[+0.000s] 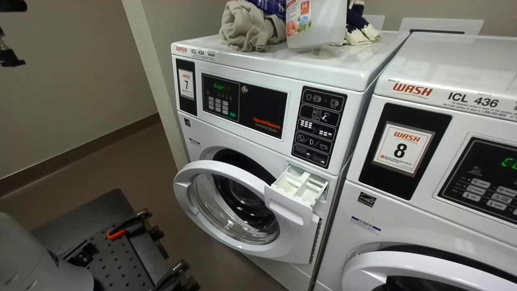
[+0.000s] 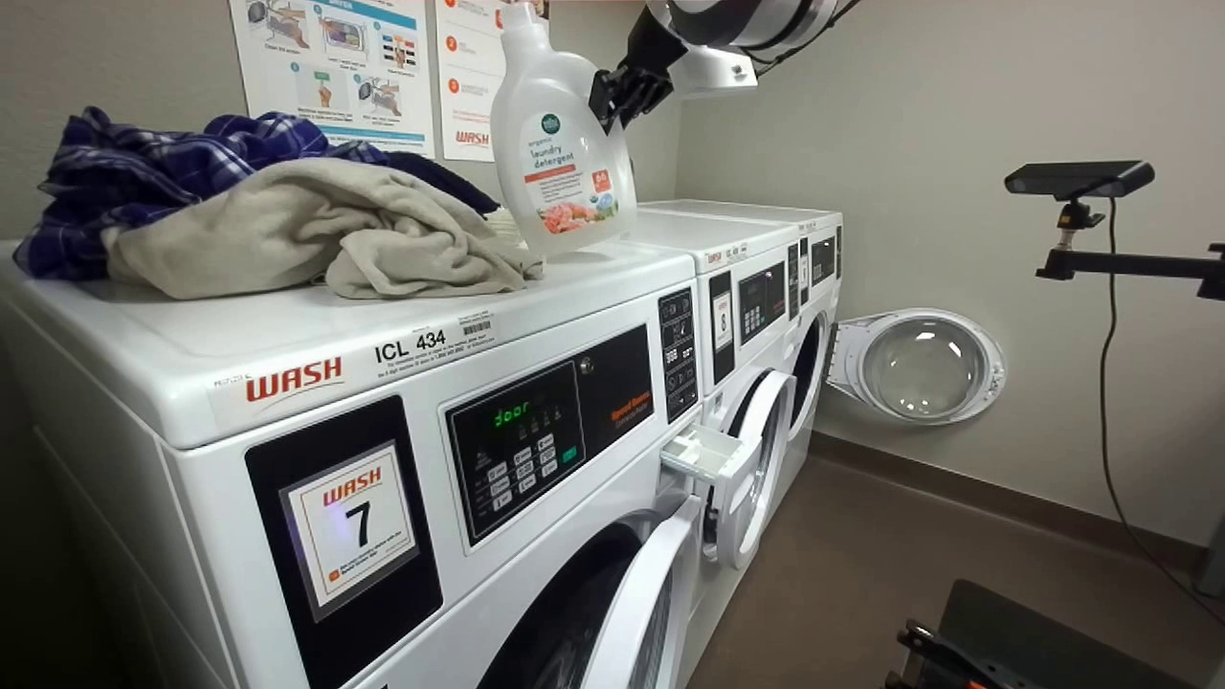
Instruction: Pour some detergent into the washing machine
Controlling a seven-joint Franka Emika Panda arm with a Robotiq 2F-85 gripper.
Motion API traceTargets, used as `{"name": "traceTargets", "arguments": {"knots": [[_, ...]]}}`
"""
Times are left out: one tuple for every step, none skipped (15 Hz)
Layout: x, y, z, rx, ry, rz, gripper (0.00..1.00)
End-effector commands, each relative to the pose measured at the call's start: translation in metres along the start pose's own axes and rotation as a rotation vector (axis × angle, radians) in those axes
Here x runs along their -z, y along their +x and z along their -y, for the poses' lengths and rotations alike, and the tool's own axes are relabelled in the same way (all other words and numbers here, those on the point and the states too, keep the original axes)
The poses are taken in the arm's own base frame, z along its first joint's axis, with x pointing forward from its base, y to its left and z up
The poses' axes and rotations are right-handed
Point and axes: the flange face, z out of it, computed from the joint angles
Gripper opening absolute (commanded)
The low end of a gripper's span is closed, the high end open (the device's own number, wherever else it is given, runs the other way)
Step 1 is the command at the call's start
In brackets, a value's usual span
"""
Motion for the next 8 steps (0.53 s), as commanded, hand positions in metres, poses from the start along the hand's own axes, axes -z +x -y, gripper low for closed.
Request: {"name": "traceTargets", "arguments": {"knots": [[0.026, 0.027, -0.01, 0.005, 0.0, -0.026, 0.07], [0.029, 0.029, -0.011, 0.022, 0.0, -0.017, 0.07], [0.033, 0.03, -0.011, 0.051, -0.001, -0.002, 0.07], [0.036, 0.032, -0.012, 0.075, -0.003, 0.016, 0.07], [0.04, 0.033, -0.014, 0.104, -0.006, 0.038, 0.07], [0.042, 0.034, -0.016, 0.127, -0.009, 0.057, 0.07], [0.045, 0.035, -0.018, 0.15, -0.01, 0.076, 0.07], [0.049, 0.036, -0.02, 0.172, -0.005, 0.097, 0.07]]}}
